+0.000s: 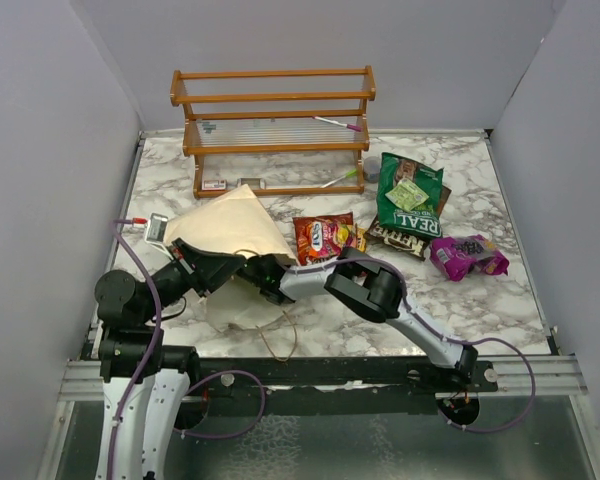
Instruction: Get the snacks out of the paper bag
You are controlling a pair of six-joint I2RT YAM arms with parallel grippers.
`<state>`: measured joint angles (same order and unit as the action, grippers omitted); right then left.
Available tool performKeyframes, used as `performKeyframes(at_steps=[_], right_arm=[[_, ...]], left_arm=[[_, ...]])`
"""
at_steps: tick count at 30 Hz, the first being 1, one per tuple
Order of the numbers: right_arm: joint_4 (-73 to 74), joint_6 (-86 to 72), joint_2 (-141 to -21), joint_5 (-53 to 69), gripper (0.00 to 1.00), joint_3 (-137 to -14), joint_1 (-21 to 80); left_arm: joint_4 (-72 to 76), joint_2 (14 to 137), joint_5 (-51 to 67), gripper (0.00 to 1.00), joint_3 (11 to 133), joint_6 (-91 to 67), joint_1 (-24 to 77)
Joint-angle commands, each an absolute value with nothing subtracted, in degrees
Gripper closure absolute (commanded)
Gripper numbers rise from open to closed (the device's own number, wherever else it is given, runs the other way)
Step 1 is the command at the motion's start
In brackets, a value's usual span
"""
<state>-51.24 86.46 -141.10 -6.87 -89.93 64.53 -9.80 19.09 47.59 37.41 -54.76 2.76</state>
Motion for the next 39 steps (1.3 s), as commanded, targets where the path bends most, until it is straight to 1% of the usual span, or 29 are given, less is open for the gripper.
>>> performKeyframes(at_steps=[1,3,6,8,9,11,14,21,22,23,24,25,26,28,29,31,32,33,34,39], right_arm=[[-44.56,84.75,-145.58,-4.81,0.01,-96.50,63.14],[-41.57,82.72,-146.56,-4.41,0.01,-98.68,62.22],[-38.21,81.45,-146.93,-3.59,0.09,-99.88,61.47],[-37.41,80.85,-146.87,-3.62,0.29,-99.92,61.21],[-37.27,80.52,-146.79,-3.73,0.37,-99.93,61.13],[-36.27,79.98,-146.68,-3.86,0.50,-99.95,60.93],[-36.61,79.87,-146.03,-3.60,0.62,-98.61,60.81],[-37.75,77.73,-142.80,-4.53,0.95,-94.48,60.97],[-38.33,77.44,-141.78,-4.59,0.98,-93.19,61.16],[-39.24,76.99,-140.49,-4.58,0.98,-91.52,61.36],[-40.73,76.46,-139.33,-4.57,0.96,-89.53,61.61],[-42.96,76.09,-138.21,-4.93,0.87,-87.76,61.88],[-46.40,76.31,-137.41,-5.99,0.74,-85.83,62.13],[-53.11,78.04,-137.10,-8.68,0.44,-83.43,62.67],[-53.87,79.03,-137.09,-9.36,0.36,-83.32,62.74],[-50.91,80.74,-137.16,-9.30,0.29,-84.53,62.76],[-49.91,81.45,-137.31,-9.26,0.23,-85.30,62.75],[-49.56,82.45,-137.59,-9.46,0.04,-86.01,62.75],[-49.26,83.50,-137.84,-9.75,0.00,-86.84,62.75],[-42.55,84.00,-138.82,-8.81,0.01,-91.96,62.50]], left_arm=[[-9.67,19.51,49.32,1.00,39.88,-54.40,3.15],[-10.09,19.64,49.38,1.00,40.15,-54.36,3.29],[-11.39,19.60,49.03,1.00,41.27,-53.41,3.42],[-12.35,19.77,48.74,1.00,42.01,-52.74,3.48],[-12.60,19.85,48.57,1.00,42.28,-52.54,3.46],[-12.93,19.94,48.27,1.00,42.77,-52.20,3.43],[-14.39,20.10,47.71,1.00,43.70,-51.16,3.47],[-17.40,20.86,45.35,1.00,45.84,-49.57,3.49],[-17.67,20.95,45.00,1.00,46.05,-49.33,3.45],[-17.78,20.99,44.70,1.00,46.08,-49.18,3.49],[-17.66,21.15,44.62,1.00,45.99,-49.08,3.43],[-17.66,21.44,44.57,1.00,45.88,-48.90,3.46],[-17.71,21.66,44.58,1.00,45.76,-48.76,3.48],[-17.65,21.95,44.62,1.00,45.33,-48.61,3.46],[-17.47,22.05,44.76,1.00,45.09,-48.67,3.48],[-16.64,22.14,45.28,1.00,44.62,-49.17,3.52],[-16.20,22.22,45.53,1.00,44.42,-49.40,3.52],[-16.25,22.31,45.71,1.00,44.49,-49.35,3.58],[-16.65,22.32,45.78,1.00,44.66,-49.02,3.60],[-18.24,22.02,45.74,1.00,45.06,-47.91,3.91]])
